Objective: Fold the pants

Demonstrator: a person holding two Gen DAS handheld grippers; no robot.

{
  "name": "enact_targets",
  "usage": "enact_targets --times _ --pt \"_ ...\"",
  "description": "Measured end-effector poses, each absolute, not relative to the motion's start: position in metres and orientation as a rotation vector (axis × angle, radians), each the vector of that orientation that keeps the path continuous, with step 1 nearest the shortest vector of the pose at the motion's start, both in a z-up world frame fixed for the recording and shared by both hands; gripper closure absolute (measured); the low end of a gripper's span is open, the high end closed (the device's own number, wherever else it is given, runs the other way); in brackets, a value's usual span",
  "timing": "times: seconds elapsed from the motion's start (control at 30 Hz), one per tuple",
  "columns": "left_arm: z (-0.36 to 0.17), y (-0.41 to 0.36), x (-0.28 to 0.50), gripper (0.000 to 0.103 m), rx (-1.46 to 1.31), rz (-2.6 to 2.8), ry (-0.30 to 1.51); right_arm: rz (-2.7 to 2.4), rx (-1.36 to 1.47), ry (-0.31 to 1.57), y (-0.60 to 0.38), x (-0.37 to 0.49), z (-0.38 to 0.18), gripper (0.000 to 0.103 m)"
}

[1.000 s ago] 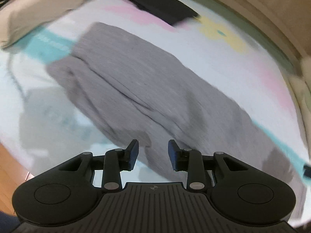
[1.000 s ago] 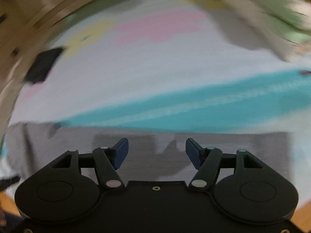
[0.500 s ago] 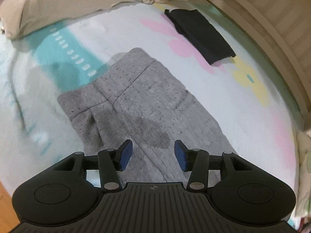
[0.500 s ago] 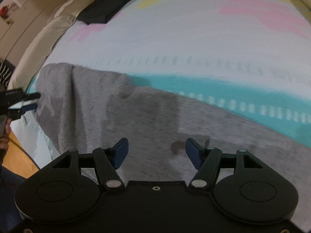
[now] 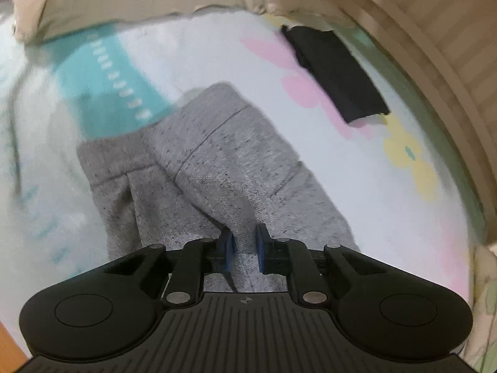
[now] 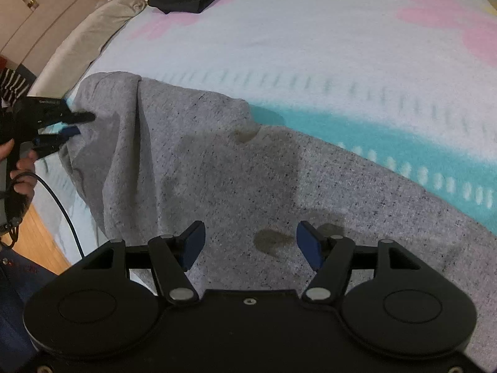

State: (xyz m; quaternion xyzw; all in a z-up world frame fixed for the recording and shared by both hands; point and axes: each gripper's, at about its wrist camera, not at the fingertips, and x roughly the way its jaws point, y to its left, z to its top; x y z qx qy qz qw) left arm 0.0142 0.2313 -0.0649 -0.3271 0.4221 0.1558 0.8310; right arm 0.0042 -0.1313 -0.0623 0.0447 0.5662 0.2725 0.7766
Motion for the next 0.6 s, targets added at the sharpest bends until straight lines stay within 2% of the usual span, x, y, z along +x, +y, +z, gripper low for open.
enact_targets --times 0.17,0.3,0.4,0.47,0.6 --pt "-0.027 0.242 -0.011 0.091 -0.573 0.312 0.854 0.601 0.117 1.198 -0.132 0.001 -0.058 0.034" --pt "-0.041 0.278 -0.029 0.09 -0.614 0.37 0.957 0.612 0.104 1.199 -0.13 -0.003 -0.058 0.034" --pt "-0.068 0.289 -0.025 0.082 -0.67 0.403 1.059 0.618 0.082 1.213 -0.127 -0.006 -0.062 0.034" --pt "-0.072 0.292 -0.028 0.064 -0.68 0.452 1.06 0.615 0.057 1.226 -0.123 -0.007 -0.066 0.034" --pt "-0.051 0.288 -0.036 0.063 -0.604 0.538 0.985 0.606 0.003 1.261 -0.115 -0.008 -0.077 0.032"
